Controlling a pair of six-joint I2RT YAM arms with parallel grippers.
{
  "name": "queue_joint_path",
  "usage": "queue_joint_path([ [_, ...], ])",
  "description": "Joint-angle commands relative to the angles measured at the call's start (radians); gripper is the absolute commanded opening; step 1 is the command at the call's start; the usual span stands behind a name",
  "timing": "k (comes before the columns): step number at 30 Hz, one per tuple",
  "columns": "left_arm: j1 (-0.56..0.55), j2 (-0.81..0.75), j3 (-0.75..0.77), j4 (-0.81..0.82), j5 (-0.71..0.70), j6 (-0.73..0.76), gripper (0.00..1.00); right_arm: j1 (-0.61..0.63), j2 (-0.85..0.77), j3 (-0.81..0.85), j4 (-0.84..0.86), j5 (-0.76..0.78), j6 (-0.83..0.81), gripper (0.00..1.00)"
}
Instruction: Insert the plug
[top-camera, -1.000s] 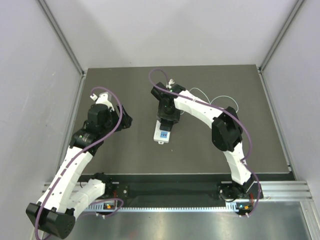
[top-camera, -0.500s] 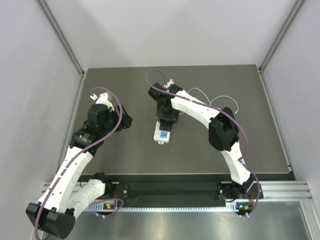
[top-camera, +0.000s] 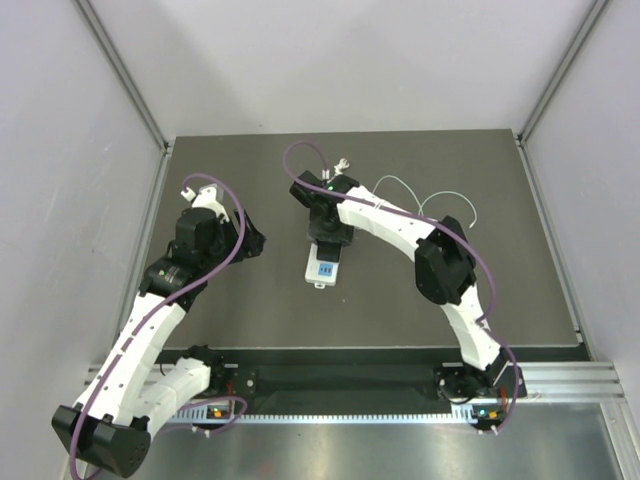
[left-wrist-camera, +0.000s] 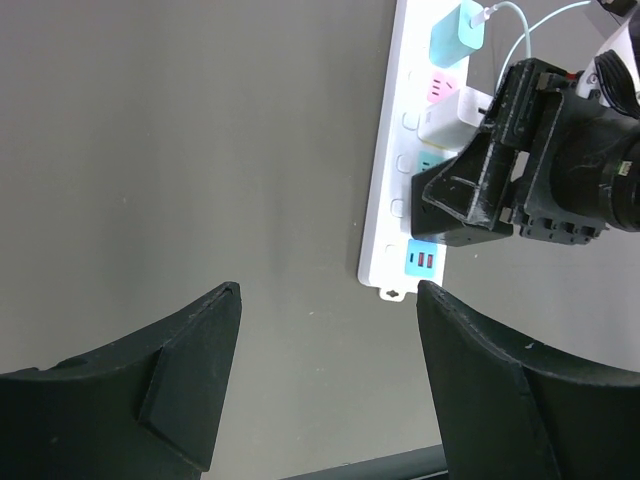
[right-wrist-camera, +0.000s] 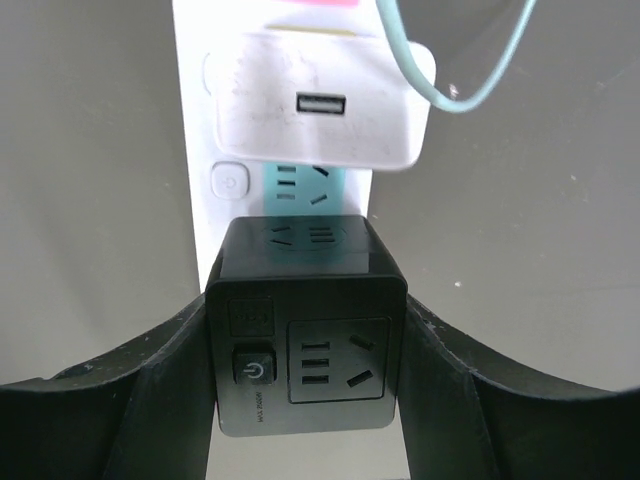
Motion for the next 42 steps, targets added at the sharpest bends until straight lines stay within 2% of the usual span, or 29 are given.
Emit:
queue_joint_path([
  [1,-0.003,0.005,-0.005,0.016,0.007,-0.007,0.76,0.062,0.185,-0.102,0.096,-0.145,0.03,0.0],
  [6,-0.001,0.008,-0.005,0.013,0.002,-0.005,0.76,0.054,0.196,-0.097,0.082,-0.136,0.013,0.0],
  [10,-0.001,0.01,-0.004,0.014,0.0,-0.005,0.76,0.074,0.178,-0.088,0.053,-0.038,0.029,0.0],
  [21,-0.003,0.014,-0.007,0.024,0.048,-0.007,0.75,0.178,0.043,-0.291,0.232,0.237,0.152,0.0],
  [30,-0.003,0.004,-0.007,0.024,0.045,-0.007,0.75,0.215,0.079,-0.343,0.281,0.223,0.197,0.0],
  [42,-0.003,0.008,-0.007,0.022,0.028,-0.005,0.75,0.208,0.153,-0.357,0.289,0.064,0.171,0.0],
])
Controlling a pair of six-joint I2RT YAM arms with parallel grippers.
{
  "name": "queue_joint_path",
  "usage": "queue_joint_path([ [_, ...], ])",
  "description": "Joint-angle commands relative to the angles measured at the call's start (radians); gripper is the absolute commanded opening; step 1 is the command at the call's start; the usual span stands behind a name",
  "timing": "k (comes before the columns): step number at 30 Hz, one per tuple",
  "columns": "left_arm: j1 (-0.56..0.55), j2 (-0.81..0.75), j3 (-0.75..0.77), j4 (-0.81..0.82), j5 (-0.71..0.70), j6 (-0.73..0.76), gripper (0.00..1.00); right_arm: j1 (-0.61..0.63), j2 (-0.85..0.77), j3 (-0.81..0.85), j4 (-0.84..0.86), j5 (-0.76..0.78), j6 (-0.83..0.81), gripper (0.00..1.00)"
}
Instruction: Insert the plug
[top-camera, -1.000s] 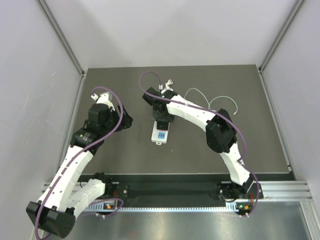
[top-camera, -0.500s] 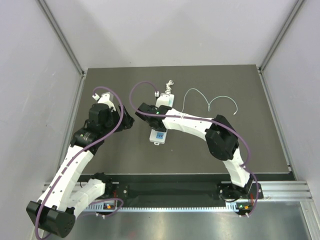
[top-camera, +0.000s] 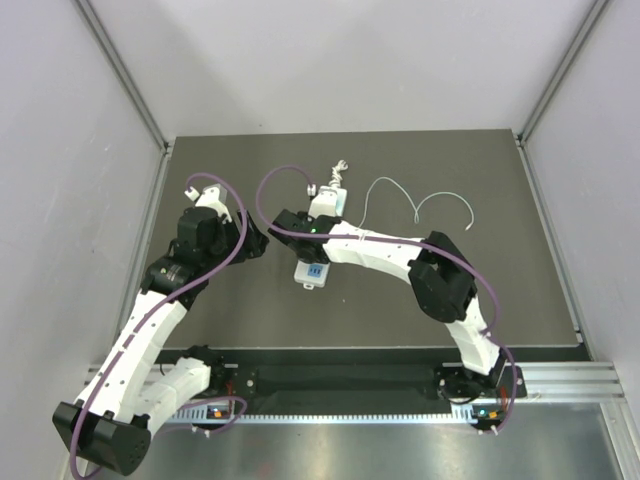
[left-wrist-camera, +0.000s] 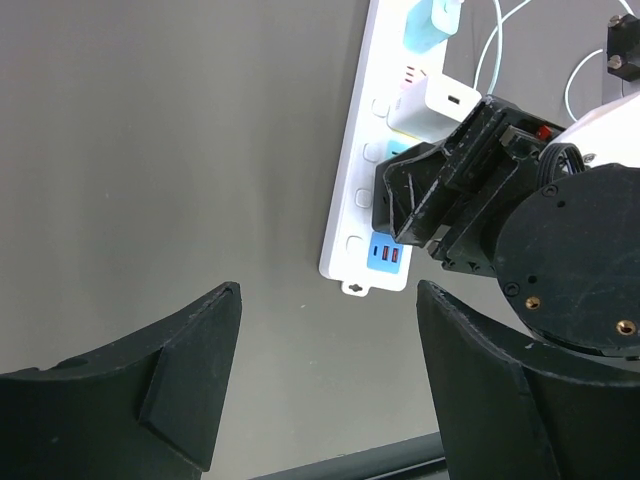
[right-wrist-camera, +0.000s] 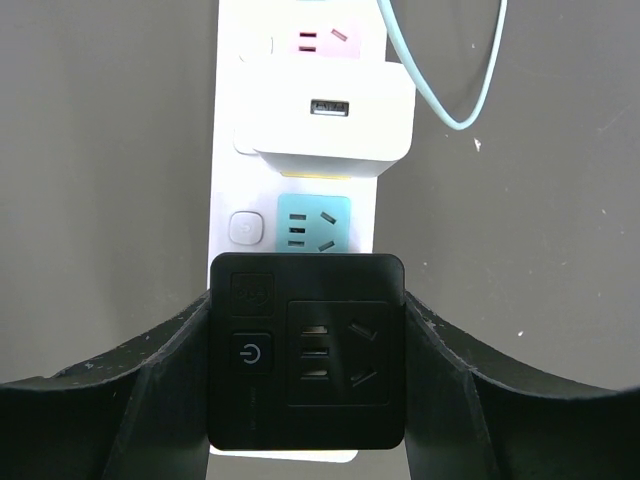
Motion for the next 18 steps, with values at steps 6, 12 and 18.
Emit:
queue_joint_path([
  [6,-0.001,-0.01,-0.005,0.021,-0.004,-0.007,0.75,0.041,0.24,-0.126,-0.041,-0.36,0.068,0.0],
  [12,-0.003,-0.014,-0.008,0.026,0.007,-0.01,0.75,0.071,0.289,0.001,-0.192,-0.302,0.102,0.0],
  [18,-0.001,-0.025,0.004,0.021,0.011,-0.019,0.75,0.091,0.303,0.076,-0.302,-0.228,0.217,0.0],
])
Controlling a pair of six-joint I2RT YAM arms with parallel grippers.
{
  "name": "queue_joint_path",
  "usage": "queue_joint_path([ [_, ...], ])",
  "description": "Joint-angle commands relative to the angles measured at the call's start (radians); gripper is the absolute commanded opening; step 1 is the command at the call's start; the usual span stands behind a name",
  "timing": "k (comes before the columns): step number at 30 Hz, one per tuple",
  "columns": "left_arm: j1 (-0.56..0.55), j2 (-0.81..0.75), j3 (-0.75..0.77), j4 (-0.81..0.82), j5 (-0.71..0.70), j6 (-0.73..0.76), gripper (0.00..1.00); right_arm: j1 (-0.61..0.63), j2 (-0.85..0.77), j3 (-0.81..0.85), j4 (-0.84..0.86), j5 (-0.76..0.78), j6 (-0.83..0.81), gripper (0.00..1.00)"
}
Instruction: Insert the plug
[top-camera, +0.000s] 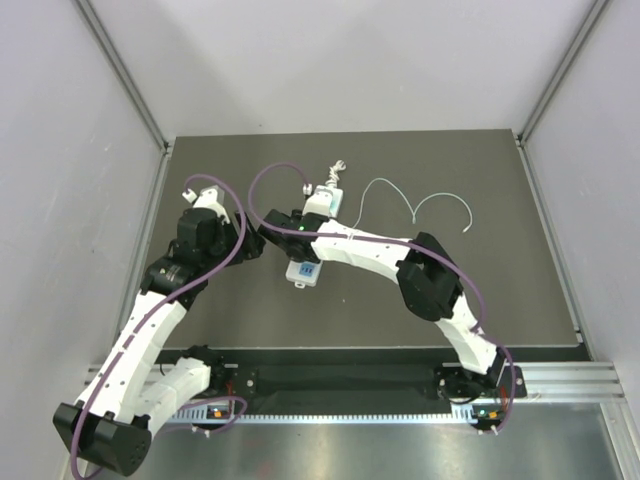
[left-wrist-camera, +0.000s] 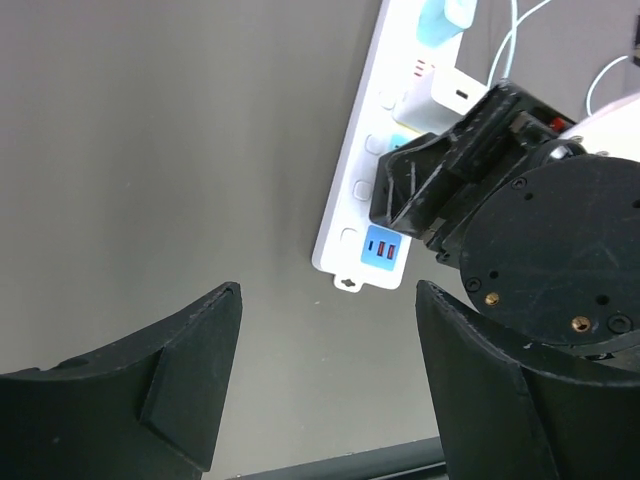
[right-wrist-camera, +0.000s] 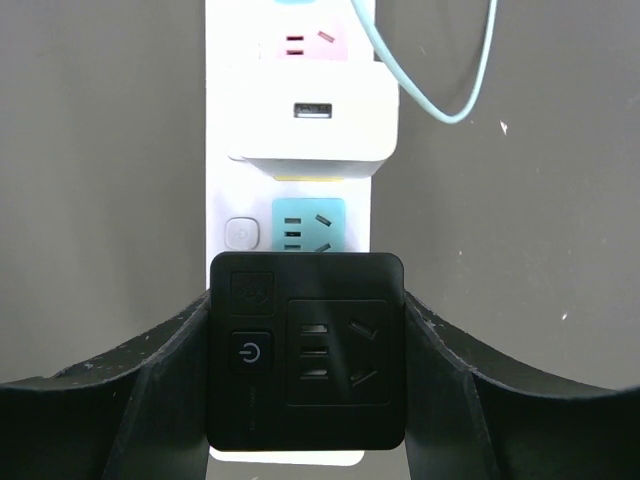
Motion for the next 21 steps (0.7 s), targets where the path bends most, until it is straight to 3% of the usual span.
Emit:
queue_joint_path([
  [1,-0.004,-0.025,0.014,0.024,0.026,-0.02,0.75,0.08,0.208,-0.075,-0.2,-0.219,0.133,0.0],
  [5,-0.004,-0.05,0.066,-0.022,-0.113,-0.058,0.76,0.077,0.247,-0.018,-0.228,-0.203,0.138,0.0],
  [7,-0.004,-0.066,0.11,-0.05,-0.251,-0.1,0.78,0.084,0.288,0.036,-0.254,-0.183,0.144,0.0],
  [9,-0.001,-0.06,0.212,-0.097,-0.344,-0.117,0.78,0.092,0.282,0.001,-0.233,-0.168,0.155,0.0],
  [11,0.0,-0.051,0.274,-0.064,-0.36,-0.115,0.78,0.094,0.267,-0.048,-0.15,-0.184,0.149,0.0],
  [14,0.0,0.001,0.37,-0.099,-0.38,-0.141,0.78,0.089,0.29,-0.049,-0.159,-0.204,0.147,0.0],
  [21,0.0,0.022,0.433,-0.09,-0.291,-0.175,0.78,0.081,0.296,-0.061,-0.158,-0.244,0.114,0.0],
])
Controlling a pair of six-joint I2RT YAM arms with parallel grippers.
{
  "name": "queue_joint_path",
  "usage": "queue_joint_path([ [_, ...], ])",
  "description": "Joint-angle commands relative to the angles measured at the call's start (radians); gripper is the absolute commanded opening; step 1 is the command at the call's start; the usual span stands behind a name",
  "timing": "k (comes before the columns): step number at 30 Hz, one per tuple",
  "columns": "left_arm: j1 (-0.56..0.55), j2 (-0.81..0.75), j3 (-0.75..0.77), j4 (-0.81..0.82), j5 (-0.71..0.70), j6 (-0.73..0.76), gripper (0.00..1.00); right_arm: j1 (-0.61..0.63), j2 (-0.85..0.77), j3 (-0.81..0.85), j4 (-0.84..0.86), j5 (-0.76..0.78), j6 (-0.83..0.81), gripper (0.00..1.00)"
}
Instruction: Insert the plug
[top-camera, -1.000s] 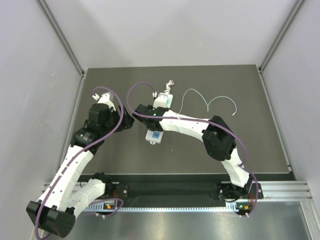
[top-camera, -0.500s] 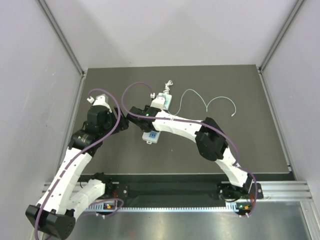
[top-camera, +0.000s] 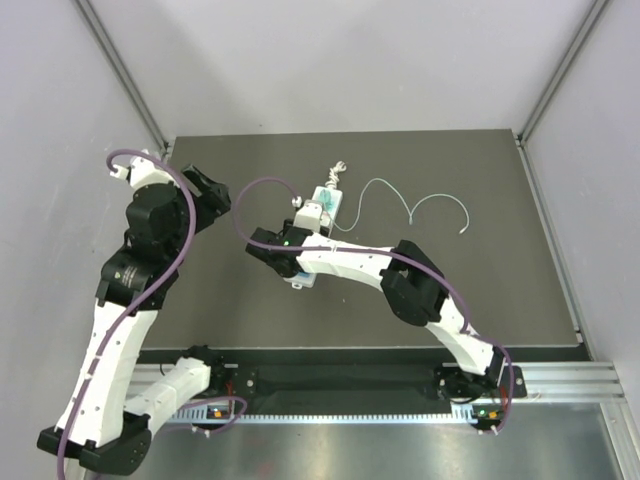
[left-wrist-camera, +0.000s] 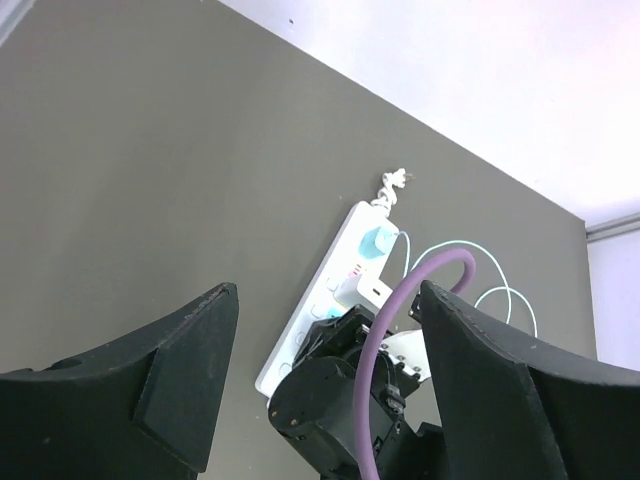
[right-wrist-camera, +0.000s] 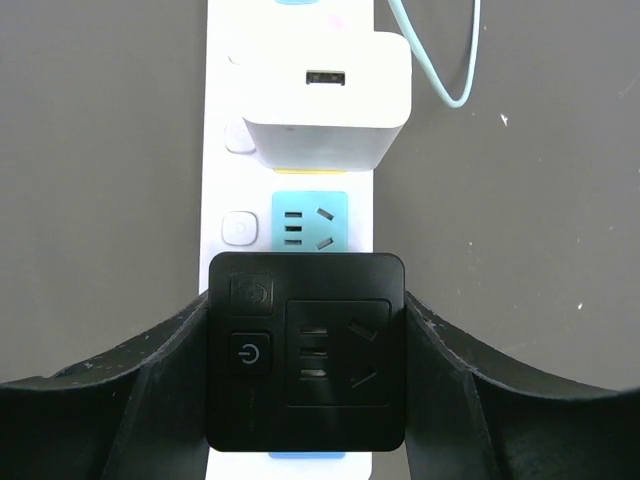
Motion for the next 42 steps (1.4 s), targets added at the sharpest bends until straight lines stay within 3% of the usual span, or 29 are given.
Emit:
queue_joint_path([
  [1,-0.001,0.011,0.031,0.013,0.024,-0.016,0.78,0.009,0.186,-0.181,-0.05,-0.399,0.005,0.0],
  [3,-0.001,0.008,0.029,0.015,0.041,-0.003,0.78,-0.001,0.141,-0.258,0.005,-0.422,-0.015,0.01],
  [6,-0.001,0.002,0.022,0.026,0.068,0.024,0.78,-0.024,0.093,-0.277,0.027,-0.418,-0.055,0.18],
  [10,-0.001,-0.017,0.009,0.019,0.107,0.05,0.78,-0.048,0.019,-0.276,0.02,-0.385,-0.131,0.27],
  [14,-0.001,-0.041,-0.015,0.001,0.15,0.064,0.78,-0.048,-0.062,-0.259,0.022,-0.365,-0.202,0.52],
  [16,-0.001,-0.047,-0.021,-0.005,0.172,0.076,0.78,-0.046,-0.114,-0.239,0.02,-0.37,-0.245,0.59],
  [17,-0.001,-0.05,-0.023,-0.01,0.177,0.08,0.78,-0.046,-0.133,-0.234,0.023,-0.372,-0.257,0.68],
  [22,-0.001,-0.058,-0.041,-0.013,0.248,0.084,0.78,-0.054,-0.255,-0.228,0.039,-0.405,-0.331,0.94],
  [30,-0.001,-0.067,-0.075,-0.007,0.352,0.11,0.78,-0.093,-0.6,-0.432,0.183,-0.52,-0.49,0.98],
  [36,-0.001,-0.113,-0.176,0.065,0.488,0.181,0.79,-0.225,-0.944,-0.734,0.368,-0.7,-0.602,1.0],
  [42,-0.003,-0.129,-0.279,0.121,0.619,0.236,0.8,-0.296,-1.298,-0.989,0.453,-0.703,-0.685,1.0],
])
